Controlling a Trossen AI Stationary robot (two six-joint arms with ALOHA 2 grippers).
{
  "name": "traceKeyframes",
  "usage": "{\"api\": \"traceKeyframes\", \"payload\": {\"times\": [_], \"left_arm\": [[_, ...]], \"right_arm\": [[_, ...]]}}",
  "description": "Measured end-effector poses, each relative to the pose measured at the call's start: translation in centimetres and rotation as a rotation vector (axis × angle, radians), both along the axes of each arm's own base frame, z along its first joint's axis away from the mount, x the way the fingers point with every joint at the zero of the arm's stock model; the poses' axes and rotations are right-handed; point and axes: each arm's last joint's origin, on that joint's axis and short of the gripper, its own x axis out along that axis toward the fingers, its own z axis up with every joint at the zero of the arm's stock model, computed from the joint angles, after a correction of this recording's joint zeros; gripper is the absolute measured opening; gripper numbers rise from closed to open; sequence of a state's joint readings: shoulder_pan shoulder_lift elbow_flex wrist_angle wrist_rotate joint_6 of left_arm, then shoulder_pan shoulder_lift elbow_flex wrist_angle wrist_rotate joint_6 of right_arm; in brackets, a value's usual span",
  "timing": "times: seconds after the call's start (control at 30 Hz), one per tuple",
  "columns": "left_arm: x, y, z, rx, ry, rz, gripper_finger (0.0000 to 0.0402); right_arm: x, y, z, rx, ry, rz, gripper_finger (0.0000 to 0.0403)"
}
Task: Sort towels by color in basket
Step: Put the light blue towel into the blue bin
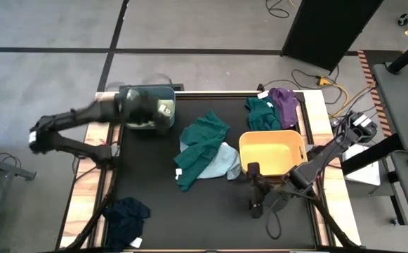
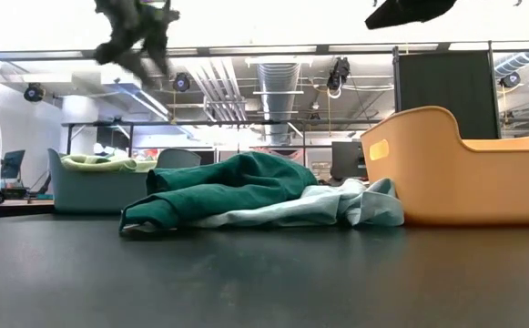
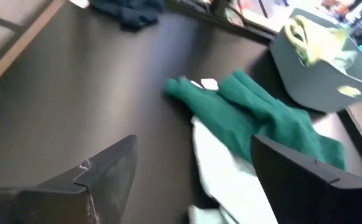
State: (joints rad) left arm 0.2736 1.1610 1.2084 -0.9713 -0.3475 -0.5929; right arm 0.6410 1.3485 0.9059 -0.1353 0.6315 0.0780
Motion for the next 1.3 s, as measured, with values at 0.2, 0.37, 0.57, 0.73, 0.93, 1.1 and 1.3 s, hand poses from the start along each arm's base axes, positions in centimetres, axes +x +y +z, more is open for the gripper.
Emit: {"api": "traceKeyframes", "payload": {"times": [0.2, 0.37, 0.57, 0.73, 0.93, 1.1, 1.3], "left_arm": [[4.5, -12.3, -2.4, 0.189, -0.374, -0.342, 0.0198], [7.7, -18.6, -6.8, 0.331, -0.407, -0.452, 0.0172], [12.8, -20.9, -12.3, 0.319, -0.344, -0.672, 0.0161], [16.6, -20.3, -14.6, 0.356, -0.226, -0.707, 0.016], [20.0, -18.0, -16.8, 0.31, -0.018, -0.698, 0.016], [22.1, -17.0, -19.0, 0.301, 0.092, -0.711, 0.016], [22.5, -15.3, -22.1, 0.259, 0.197, -0.665, 0.0158]], "right_arm": [[0.3, 1.5, -1.6, 0.009, -0.01, 0.032, 0.0297], [-0.9, 2.9, -2.7, 0.035, 0.035, 0.01, 0.0298], [-2.9, 4.0, -3.2, 0.112, 0.099, -0.014, 0.0293], [-3.2, 4.2, -3.2, 0.144, 0.101, -0.025, 0.0297], [-3.0, 4.6, -2.5, 0.149, 0.091, -0.01, 0.0319], [-3.2, 5.0, -2.2, 0.151, 0.092, 0.008, 0.0333], [-4.0, 5.7, -2.2, 0.147, 0.098, 0.046, 0.0328]]}}
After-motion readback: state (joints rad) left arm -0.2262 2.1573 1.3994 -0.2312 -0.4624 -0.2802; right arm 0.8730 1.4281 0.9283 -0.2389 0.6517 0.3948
